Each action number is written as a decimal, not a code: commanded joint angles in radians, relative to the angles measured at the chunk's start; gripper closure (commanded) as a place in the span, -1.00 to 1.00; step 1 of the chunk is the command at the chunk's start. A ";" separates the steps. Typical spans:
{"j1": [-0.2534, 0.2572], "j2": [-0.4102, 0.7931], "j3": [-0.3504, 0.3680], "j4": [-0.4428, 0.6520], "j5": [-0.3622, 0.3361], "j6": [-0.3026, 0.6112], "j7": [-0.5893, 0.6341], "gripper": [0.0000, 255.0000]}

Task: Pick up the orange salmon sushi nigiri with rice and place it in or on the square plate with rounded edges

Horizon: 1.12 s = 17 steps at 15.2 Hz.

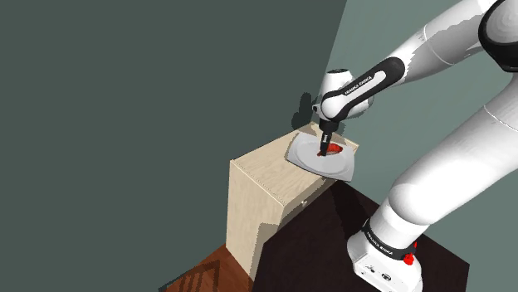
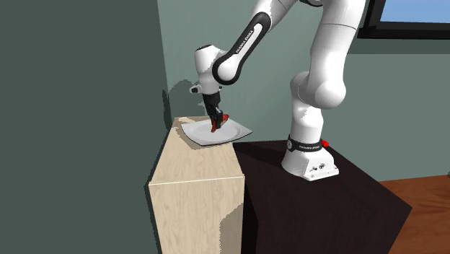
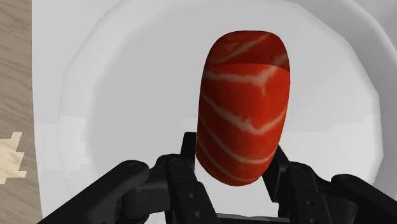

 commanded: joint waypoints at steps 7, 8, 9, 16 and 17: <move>0.004 0.002 0.002 -0.004 0.001 0.004 0.002 -1.00; 0.004 0.003 0.002 -0.003 0.002 0.004 0.002 -1.00; 0.003 0.003 0.001 -0.002 0.001 0.003 0.000 -1.00; 0.014 -0.098 0.028 0.054 0.016 -0.155 0.000 -1.00; 0.014 -0.098 0.028 0.054 0.016 -0.155 0.000 -1.00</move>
